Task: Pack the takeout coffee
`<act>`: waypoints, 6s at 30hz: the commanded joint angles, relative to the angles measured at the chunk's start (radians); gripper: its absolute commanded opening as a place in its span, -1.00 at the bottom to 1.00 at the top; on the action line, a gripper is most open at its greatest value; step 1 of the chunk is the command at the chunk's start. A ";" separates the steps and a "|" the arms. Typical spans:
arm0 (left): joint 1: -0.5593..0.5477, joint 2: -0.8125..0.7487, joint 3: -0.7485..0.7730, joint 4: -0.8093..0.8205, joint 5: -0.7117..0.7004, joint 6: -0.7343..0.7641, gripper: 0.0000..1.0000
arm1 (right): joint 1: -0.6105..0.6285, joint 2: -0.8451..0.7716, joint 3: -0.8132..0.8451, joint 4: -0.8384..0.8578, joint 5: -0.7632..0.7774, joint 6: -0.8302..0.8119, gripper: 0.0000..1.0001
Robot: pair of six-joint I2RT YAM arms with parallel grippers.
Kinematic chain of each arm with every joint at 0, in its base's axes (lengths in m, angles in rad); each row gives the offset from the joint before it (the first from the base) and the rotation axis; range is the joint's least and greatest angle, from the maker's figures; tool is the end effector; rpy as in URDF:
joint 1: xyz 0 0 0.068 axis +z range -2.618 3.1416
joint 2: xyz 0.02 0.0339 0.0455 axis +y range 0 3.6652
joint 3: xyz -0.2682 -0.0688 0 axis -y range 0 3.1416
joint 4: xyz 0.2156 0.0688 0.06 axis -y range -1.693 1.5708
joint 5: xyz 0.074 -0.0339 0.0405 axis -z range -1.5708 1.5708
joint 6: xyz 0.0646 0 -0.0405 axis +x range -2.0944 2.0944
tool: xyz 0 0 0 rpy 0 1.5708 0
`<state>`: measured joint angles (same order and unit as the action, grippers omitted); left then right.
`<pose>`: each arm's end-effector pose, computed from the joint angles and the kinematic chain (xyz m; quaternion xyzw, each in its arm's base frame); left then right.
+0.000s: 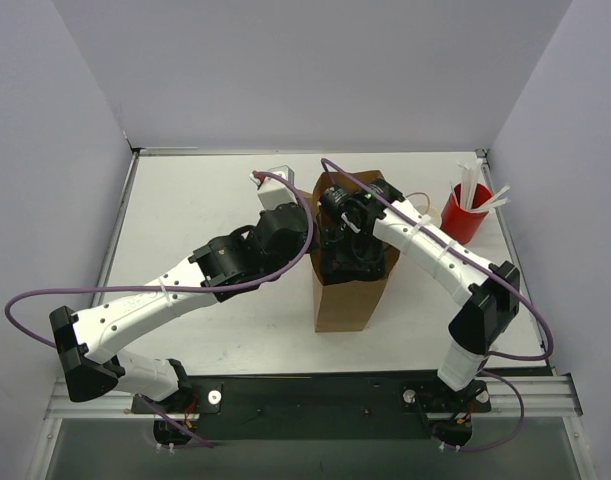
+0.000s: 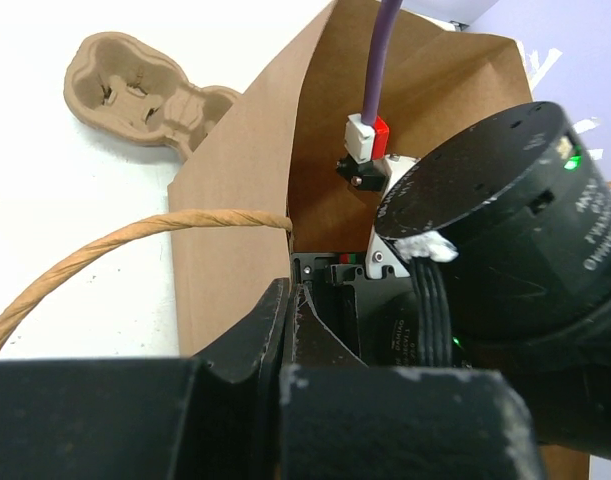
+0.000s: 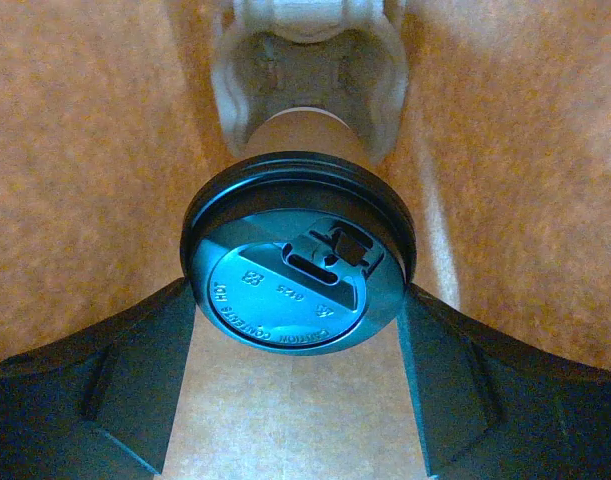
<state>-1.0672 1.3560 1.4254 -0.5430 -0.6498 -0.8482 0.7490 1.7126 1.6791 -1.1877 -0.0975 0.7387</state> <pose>0.1720 -0.2311 0.3931 -0.0771 0.8220 -0.2475 0.5071 0.2321 0.2244 0.3018 -0.0135 0.9835 0.1529 0.0953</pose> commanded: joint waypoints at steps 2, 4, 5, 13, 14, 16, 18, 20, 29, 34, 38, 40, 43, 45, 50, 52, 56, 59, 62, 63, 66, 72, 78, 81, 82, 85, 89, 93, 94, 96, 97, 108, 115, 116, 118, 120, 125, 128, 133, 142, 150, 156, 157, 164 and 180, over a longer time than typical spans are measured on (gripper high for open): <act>0.003 -0.015 0.038 0.018 -0.004 0.015 -1.00 | -0.020 -0.027 -0.044 -0.006 0.005 0.005 -0.19; 0.003 -0.015 0.038 0.018 0.001 0.018 -1.00 | -0.023 -0.028 -0.053 0.000 0.007 0.005 -0.19; 0.003 -0.015 0.038 0.014 0.002 0.020 -1.00 | -0.025 -0.028 -0.055 0.006 0.010 0.005 -0.19; 0.003 -0.014 0.046 0.002 0.006 0.028 -1.00 | -0.030 -0.024 -0.093 0.031 0.009 0.004 -0.19; 0.003 -0.015 0.046 0.000 0.006 0.029 -1.00 | -0.030 -0.024 -0.093 0.037 0.008 0.002 -0.19; 0.003 -0.017 0.044 0.002 0.004 0.029 -1.00 | -0.030 -0.025 -0.093 0.037 0.010 0.001 -0.19; 0.003 -0.017 0.041 0.003 0.001 0.024 -1.00 | -0.031 -0.027 -0.096 0.037 0.012 -0.002 -0.19; 0.003 -0.012 0.038 0.006 0.001 0.026 -1.00 | -0.030 -0.034 -0.105 0.039 0.012 -0.001 -0.19; 0.003 -0.017 0.038 0.005 -0.016 0.017 -1.00 | -0.030 -0.054 -0.151 0.059 0.007 0.004 -0.19; 0.003 -0.020 0.035 0.008 -0.019 0.015 -1.00 | -0.031 -0.059 -0.173 0.077 0.005 0.007 -0.19; 0.003 -0.020 0.032 0.006 -0.017 0.014 -1.00 | -0.031 -0.057 -0.179 0.088 0.005 0.016 -0.19; 0.003 -0.020 0.030 0.011 -0.014 0.014 -1.00 | -0.031 -0.054 -0.180 0.089 0.005 0.016 -0.19; 0.001 -0.018 0.029 0.012 -0.010 0.014 -1.00 | -0.030 -0.053 -0.182 0.091 0.005 0.022 -0.19; 0.003 -0.018 0.029 0.012 -0.008 0.014 -1.00 | -0.031 -0.056 -0.188 0.092 0.005 0.025 -0.19; 0.003 -0.017 0.026 0.017 -0.005 0.012 -1.00 | -0.031 -0.061 -0.200 0.099 0.007 0.030 -0.19; 0.003 -0.017 0.024 0.018 -0.005 0.014 -1.00 | -0.031 -0.059 -0.202 0.099 0.008 0.028 -0.19; 0.003 -0.015 0.026 0.018 -0.004 0.014 -1.00 | -0.031 -0.057 -0.205 0.103 0.010 0.030 -0.19; 0.003 -0.012 0.030 0.017 -0.004 0.015 -1.00 | -0.031 -0.059 -0.206 0.106 0.010 0.028 -0.19; 0.003 -0.011 0.032 0.014 -0.002 0.014 -1.00 | -0.033 -0.059 -0.211 0.108 0.012 0.030 -0.19; 0.003 -0.011 0.032 0.014 -0.002 0.015 -1.00 | -0.031 -0.059 -0.213 0.111 0.012 0.028 -0.19; 0.003 -0.012 0.033 0.012 -0.002 0.015 -1.00 | -0.033 -0.057 -0.216 0.115 0.012 0.027 -0.19; 0.003 -0.009 0.037 0.009 0.001 0.014 -1.00 | -0.031 -0.057 -0.220 0.126 0.018 0.027 -0.19; 0.003 -0.009 0.038 0.003 0.006 0.014 -1.00 | -0.033 -0.059 -0.234 0.146 0.030 0.025 -0.19; 0.003 -0.011 0.038 0.002 0.003 0.015 -1.00 | -0.031 -0.053 -0.242 0.151 0.032 0.025 -0.19; 0.003 -0.011 0.040 0.002 0.003 0.015 -1.00 | -0.031 -0.051 -0.245 0.155 0.032 0.024 -0.19; 0.003 -0.008 0.046 0.000 0.004 0.020 -1.00 | -0.031 -0.048 -0.252 0.165 0.033 0.024 -0.19; 0.003 -0.009 0.050 -0.006 0.004 0.024 -1.00 | -0.031 -0.047 -0.260 0.180 0.036 0.024 -0.19; 0.003 -0.011 0.053 -0.012 0.003 0.031 -1.00 | -0.031 -0.041 -0.266 0.191 0.039 0.024 -0.19; 0.003 -0.009 0.055 -0.011 0.004 0.032 -1.00 | -0.031 -0.041 -0.269 0.192 0.041 0.022 -0.19; 0.003 -0.008 0.056 -0.012 0.003 0.035 -1.00 | -0.031 -0.036 -0.274 0.194 0.042 0.019 -0.19; 0.003 -0.008 0.058 -0.014 0.003 0.038 -1.00 | -0.031 -0.034 -0.275 0.195 0.042 0.019 -0.19; 0.003 -0.006 0.063 -0.020 0.003 0.041 -1.00 | -0.031 -0.025 -0.312 0.227 0.055 0.016 -0.19; 0.003 -0.003 0.056 -0.018 0.004 0.037 -1.00 | -0.031 -0.022 -0.338 0.243 0.053 0.018 -0.19; 0.003 -0.003 0.056 -0.017 0.006 0.035 -1.00 | -0.031 -0.021 -0.343 0.247 0.053 0.018 -0.19; 0.003 -0.001 0.055 -0.018 0.007 0.034 -1.00 | -0.031 -0.021 -0.346 0.249 0.053 0.016 -0.19; 0.003 -0.001 0.055 -0.017 0.007 0.032 -1.00 | -0.031 -0.019 -0.351 0.254 0.053 0.016 -0.19; 0.003 -0.005 0.052 -0.017 0.006 0.031 -1.00 | -0.031 -0.015 -0.357 0.260 0.053 0.016 -0.20; 0.003 -0.001 0.052 -0.017 0.006 0.029 -1.00 | -0.031 -0.011 -0.357 0.261 0.056 0.014 -0.20; 0.003 0.003 0.052 -0.014 0.007 0.029 -1.00 | -0.031 -0.011 -0.360 0.260 0.055 0.011 -0.20; 0.003 0.002 0.044 -0.008 0.009 0.026 -1.00 | -0.031 -0.013 -0.364 0.261 0.055 0.008 -0.19; 0.003 -0.005 0.038 -0.002 0.010 0.029 -1.00 | -0.031 -0.015 -0.364 0.260 0.055 0.010 -0.19; 0.003 -0.005 0.032 0.003 0.012 0.028 -1.00 | -0.031 -0.015 -0.366 0.260 0.056 0.005 -0.17; 0.003 -0.005 0.032 0.005 0.012 0.029 -1.00 | -0.031 -0.013 -0.367 0.260 0.056 0.005 -0.17; 0.003 0.000 0.035 0.005 0.012 0.031 -1.00 | -0.031 -0.004 -0.381 0.266 0.055 0.002 -0.17; 0.001 0.000 0.041 0.002 0.007 0.043 -1.00 | -0.031 0.028 -0.420 0.292 0.059 -0.005 -0.17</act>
<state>-1.0676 1.3674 1.4334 -0.5930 -0.6090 -0.8242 0.7185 1.6794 1.3197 -0.8280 -0.0757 0.7460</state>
